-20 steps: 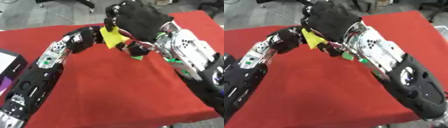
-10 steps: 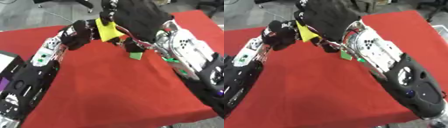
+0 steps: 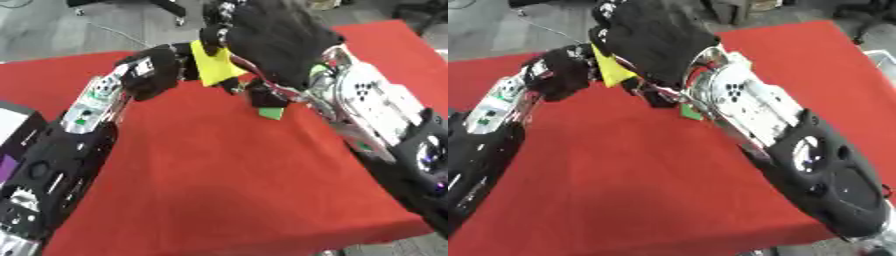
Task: Pick up the objects with one hand, pass them to the other hand, and then place them into the box on the other side of the table.
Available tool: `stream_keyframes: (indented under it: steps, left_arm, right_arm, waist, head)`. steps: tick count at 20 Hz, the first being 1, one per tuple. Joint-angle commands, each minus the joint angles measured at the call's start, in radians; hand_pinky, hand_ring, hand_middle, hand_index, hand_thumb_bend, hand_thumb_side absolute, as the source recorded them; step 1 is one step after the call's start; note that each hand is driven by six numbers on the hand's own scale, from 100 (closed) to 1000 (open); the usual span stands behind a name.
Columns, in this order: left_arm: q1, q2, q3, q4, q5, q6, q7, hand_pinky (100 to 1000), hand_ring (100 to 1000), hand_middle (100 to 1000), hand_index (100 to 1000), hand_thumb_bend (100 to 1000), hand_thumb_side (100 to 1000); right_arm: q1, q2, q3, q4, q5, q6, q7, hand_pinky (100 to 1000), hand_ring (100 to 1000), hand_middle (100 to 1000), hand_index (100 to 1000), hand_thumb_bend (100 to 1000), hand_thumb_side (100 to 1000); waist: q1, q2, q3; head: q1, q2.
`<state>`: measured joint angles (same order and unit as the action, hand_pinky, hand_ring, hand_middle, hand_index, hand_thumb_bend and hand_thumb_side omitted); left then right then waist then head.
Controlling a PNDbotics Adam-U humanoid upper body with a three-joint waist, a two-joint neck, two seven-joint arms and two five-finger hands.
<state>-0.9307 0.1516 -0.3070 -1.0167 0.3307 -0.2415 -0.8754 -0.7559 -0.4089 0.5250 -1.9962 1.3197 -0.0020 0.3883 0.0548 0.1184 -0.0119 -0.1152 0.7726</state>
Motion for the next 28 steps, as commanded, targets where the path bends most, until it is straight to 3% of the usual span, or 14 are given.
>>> stream_keyframes:
  steps: [1, 8, 13, 19, 28]
  left_arm:
    - [-0.018, 0.0, 0.02, 0.038, -0.054, -0.094, -0.032, 799, 734, 695, 819, 667, 801]
    - [-0.018, -0.006, 0.058, 0.138, -0.141, -0.202, -0.032, 797, 732, 691, 819, 676, 798]
    - [-0.024, -0.017, 0.083, 0.165, -0.159, -0.225, -0.032, 799, 739, 701, 819, 689, 799]
    - [-0.037, -0.036, 0.086, 0.127, -0.112, -0.177, -0.032, 801, 741, 704, 818, 698, 804]
    - [-0.042, -0.05, 0.084, 0.019, -0.002, -0.024, -0.032, 803, 743, 704, 813, 701, 800]
  right_arm:
    - [-0.015, -0.008, -0.012, -0.004, 0.008, -0.001, -0.001, 100, 719, 478, 544, 337, 100]
    - [-0.016, -0.01, -0.014, -0.004, 0.005, -0.004, 0.0, 100, 720, 479, 545, 333, 100]
    - [-0.018, -0.009, -0.017, -0.004, 0.0, -0.006, -0.003, 100, 716, 477, 543, 324, 100]
    - [-0.021, -0.007, -0.022, -0.004, -0.016, -0.01, -0.013, 100, 713, 475, 541, 318, 100]
    - [-0.016, -0.002, -0.008, -0.004, -0.024, 0.008, -0.032, 100, 704, 467, 534, 303, 100]
  waist:
    - [-0.002, -0.014, 0.0]
    - [-0.003, -0.016, 0.0]
    - [-0.004, -0.016, 0.0]
    - [-0.007, -0.015, -0.002]
    - [-0.01, -0.011, -0.006]
  head:
    - [0.004, -0.003]
    - [0.004, -0.003]
    - [0.004, -0.003]
    - [0.008, -0.003]
    - [0.012, -0.003]
